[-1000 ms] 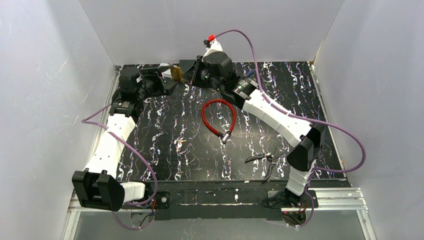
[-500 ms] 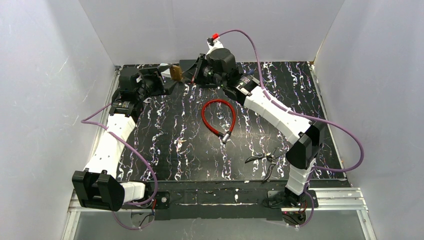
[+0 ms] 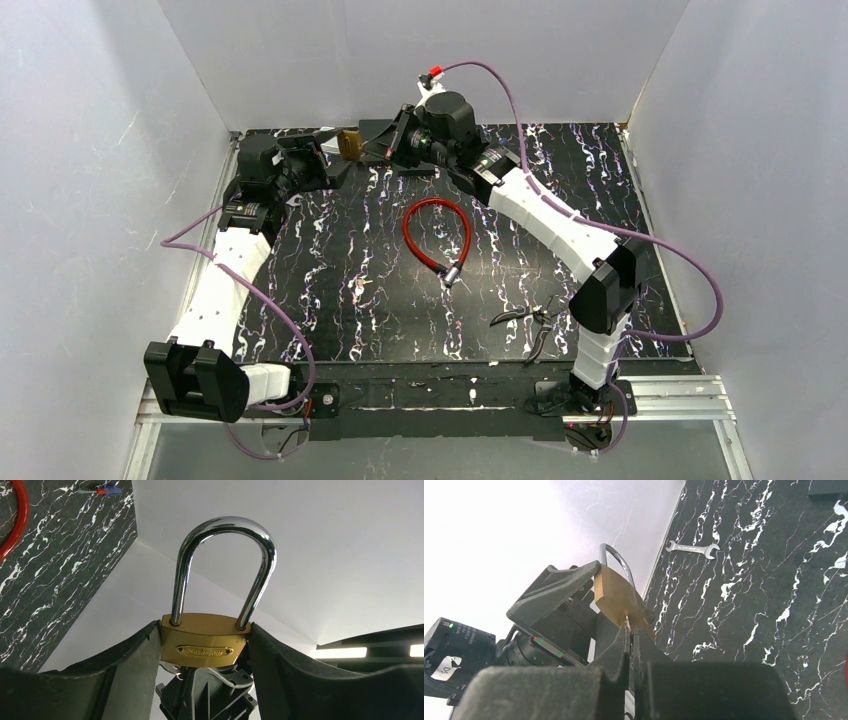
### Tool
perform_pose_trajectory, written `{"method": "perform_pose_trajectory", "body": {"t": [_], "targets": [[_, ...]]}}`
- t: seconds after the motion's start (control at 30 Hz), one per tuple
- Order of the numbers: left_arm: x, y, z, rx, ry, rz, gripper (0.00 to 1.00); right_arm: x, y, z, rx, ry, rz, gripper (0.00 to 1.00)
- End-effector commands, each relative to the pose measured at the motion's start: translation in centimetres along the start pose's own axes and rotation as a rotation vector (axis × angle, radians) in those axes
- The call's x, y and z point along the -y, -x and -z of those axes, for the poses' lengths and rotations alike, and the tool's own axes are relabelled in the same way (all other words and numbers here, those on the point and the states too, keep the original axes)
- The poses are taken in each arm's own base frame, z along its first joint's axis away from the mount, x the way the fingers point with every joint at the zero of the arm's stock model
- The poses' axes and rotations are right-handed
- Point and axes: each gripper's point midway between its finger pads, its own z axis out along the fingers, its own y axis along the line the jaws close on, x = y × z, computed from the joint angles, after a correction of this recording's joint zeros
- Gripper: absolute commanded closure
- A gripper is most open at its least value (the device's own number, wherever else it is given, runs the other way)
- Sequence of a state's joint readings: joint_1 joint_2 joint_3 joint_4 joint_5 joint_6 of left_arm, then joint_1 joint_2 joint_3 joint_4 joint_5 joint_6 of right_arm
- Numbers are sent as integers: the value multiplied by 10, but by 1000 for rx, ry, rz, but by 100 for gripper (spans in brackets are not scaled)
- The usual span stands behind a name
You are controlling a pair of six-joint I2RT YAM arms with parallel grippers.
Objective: Unlock with the key
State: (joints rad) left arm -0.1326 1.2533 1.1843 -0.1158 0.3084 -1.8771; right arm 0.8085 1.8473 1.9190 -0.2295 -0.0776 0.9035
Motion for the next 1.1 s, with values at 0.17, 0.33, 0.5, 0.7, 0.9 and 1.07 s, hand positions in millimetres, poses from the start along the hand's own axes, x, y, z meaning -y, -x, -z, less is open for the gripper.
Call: {"method": "perform_pose_trajectory", "body": {"t": [0.17,0.33,0.5,0.7,0.9,1.07], "targets": [[36,-83,46,-316,-148,-149,100,-21,-36,-14,-151,121,-118,99],[36,-84,46,-318,-148,-158,100,-25,-35,-13,-179,143,-186,99],[36,-85,46,-319,-149,-164,100,-31,-34,-12,-192,152,-226,99],[37,-86,46,-317,-155,-176,100,-37,-32,-11,-207,147,-277,99],[36,-85,44,-314,-152,-181,100,-46,-31,-11,-230,163,-330,99],[36,-86,44,-312,-155,-190,100,-48,-32,-10,-243,162,-367,99]]}}
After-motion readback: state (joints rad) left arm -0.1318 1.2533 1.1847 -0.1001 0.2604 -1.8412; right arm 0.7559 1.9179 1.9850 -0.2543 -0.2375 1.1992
